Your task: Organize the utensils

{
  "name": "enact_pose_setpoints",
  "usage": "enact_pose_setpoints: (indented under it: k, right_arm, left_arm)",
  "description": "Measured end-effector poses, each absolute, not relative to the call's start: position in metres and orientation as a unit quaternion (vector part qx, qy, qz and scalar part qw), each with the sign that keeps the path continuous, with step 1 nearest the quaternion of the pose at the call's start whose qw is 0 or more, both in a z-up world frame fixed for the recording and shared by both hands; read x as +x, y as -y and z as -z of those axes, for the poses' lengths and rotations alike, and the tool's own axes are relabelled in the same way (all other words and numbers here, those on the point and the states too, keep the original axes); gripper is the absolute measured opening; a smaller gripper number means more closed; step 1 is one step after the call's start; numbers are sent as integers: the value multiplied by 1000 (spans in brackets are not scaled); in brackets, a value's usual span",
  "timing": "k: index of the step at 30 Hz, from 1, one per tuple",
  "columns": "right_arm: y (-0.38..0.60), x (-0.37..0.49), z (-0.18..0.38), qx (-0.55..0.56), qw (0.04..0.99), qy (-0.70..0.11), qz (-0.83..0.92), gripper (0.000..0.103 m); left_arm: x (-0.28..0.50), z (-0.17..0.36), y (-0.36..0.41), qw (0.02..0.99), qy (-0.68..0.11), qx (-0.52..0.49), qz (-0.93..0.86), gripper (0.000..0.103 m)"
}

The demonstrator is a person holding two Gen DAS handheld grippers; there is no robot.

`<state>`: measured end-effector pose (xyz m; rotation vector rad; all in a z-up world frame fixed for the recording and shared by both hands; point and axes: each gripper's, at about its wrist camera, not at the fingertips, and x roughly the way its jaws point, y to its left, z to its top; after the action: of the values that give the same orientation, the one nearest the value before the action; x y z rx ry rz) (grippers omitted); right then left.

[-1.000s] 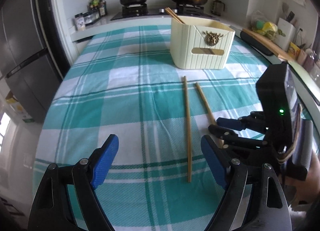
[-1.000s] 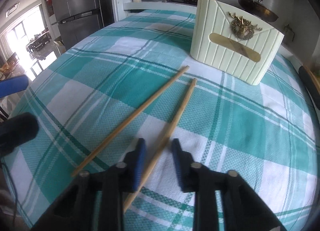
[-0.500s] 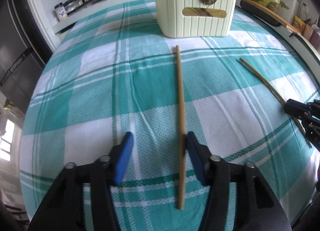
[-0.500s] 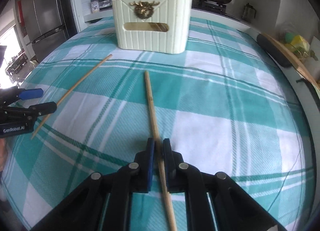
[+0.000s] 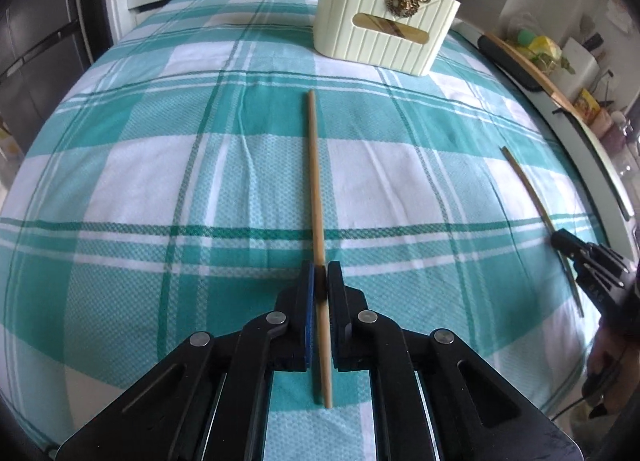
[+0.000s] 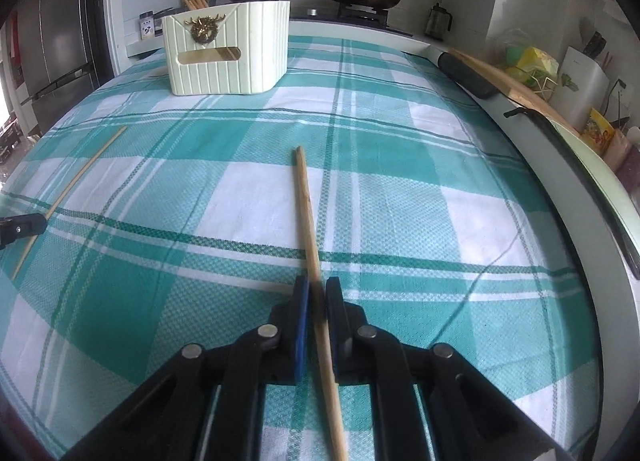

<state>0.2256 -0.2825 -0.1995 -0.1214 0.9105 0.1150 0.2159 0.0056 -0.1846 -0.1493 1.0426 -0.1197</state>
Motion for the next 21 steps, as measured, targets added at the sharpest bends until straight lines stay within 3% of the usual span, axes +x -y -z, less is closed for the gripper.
enact_pose_setpoints:
  k: [2, 3, 4, 5, 11, 17, 20, 21]
  right_arm:
    - [289, 230, 195, -35, 890, -448, -73, 26]
    - [294, 232, 192, -17, 888, -451, -84, 37]
    - [299, 236, 189, 0, 886, -455, -91, 39]
    - [302, 242, 186, 12, 880, -464, -98, 39]
    - [285, 287, 185, -21, 849, -512, -133, 39]
    - [252, 332, 198, -86, 833, -529, -138, 40]
    - [246, 353, 200, -77, 834, -531, -130, 39]
    - [245, 357, 200, -79, 835, -529, -128, 37]
  left_arm:
    - [217, 178, -8, 859, -501, -78, 73, 26]
    - [218, 172, -11, 861, -496, -80, 78, 42]
    - [220, 166, -16, 866, -488, -81, 80, 53]
    - [223, 159, -22, 871, -478, -81, 80, 55]
    - [275, 141, -40, 869, -481, -55, 100, 63]
    - [328, 172, -21, 844, -529, 10, 91, 63]
    - [341, 191, -8, 831, -549, 61, 73, 58]
    - [342, 193, -5, 833, -545, 66, 75, 52]
